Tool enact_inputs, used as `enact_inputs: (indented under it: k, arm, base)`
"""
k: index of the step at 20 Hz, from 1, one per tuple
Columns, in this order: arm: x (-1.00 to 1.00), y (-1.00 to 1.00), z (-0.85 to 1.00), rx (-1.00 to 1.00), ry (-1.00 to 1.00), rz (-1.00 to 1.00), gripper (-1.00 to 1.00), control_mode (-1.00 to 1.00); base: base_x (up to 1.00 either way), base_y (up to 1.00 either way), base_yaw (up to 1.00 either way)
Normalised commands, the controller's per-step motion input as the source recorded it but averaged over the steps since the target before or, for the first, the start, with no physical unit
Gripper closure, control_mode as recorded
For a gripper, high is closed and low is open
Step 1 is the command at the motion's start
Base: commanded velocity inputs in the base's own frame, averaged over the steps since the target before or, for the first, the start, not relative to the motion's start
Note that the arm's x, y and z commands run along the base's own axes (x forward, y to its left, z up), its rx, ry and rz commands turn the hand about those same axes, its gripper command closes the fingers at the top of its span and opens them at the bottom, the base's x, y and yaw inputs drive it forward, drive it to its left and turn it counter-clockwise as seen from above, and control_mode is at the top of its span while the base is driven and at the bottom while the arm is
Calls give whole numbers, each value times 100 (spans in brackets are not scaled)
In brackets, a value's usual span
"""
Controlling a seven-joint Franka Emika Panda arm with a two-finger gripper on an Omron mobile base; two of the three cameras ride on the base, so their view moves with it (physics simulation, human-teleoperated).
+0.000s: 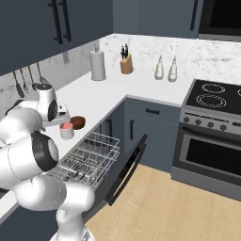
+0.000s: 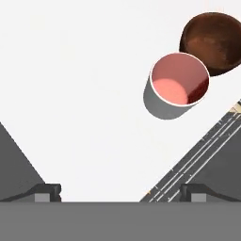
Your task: Pick up the cup and bowl from the counter, place them in the dishwasher, and close the dishwasher door.
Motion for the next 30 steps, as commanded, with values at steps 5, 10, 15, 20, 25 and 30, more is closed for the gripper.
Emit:
enact_inputs:
  k: [5, 10, 15, 20, 25, 30]
  arm:
    - [41, 30, -22, 0, 0, 0, -100, -100]
    - [41, 8, -14, 0, 0, 0, -100, -100]
    - [30, 0, -10, 0, 0, 0, -100, -100]
    - [26, 0, -15, 0, 0, 0, -100, -100]
    - [24, 0, -17, 0, 0, 0, -100, -100]
    - [29, 0, -19, 0, 0, 0, -100, -100]
  base:
    - [0, 0, 0]
    - [0, 0, 0]
    - [0, 0, 0]
    - [0, 0, 0]
    - [0, 0, 0]
    - [0, 0, 0]
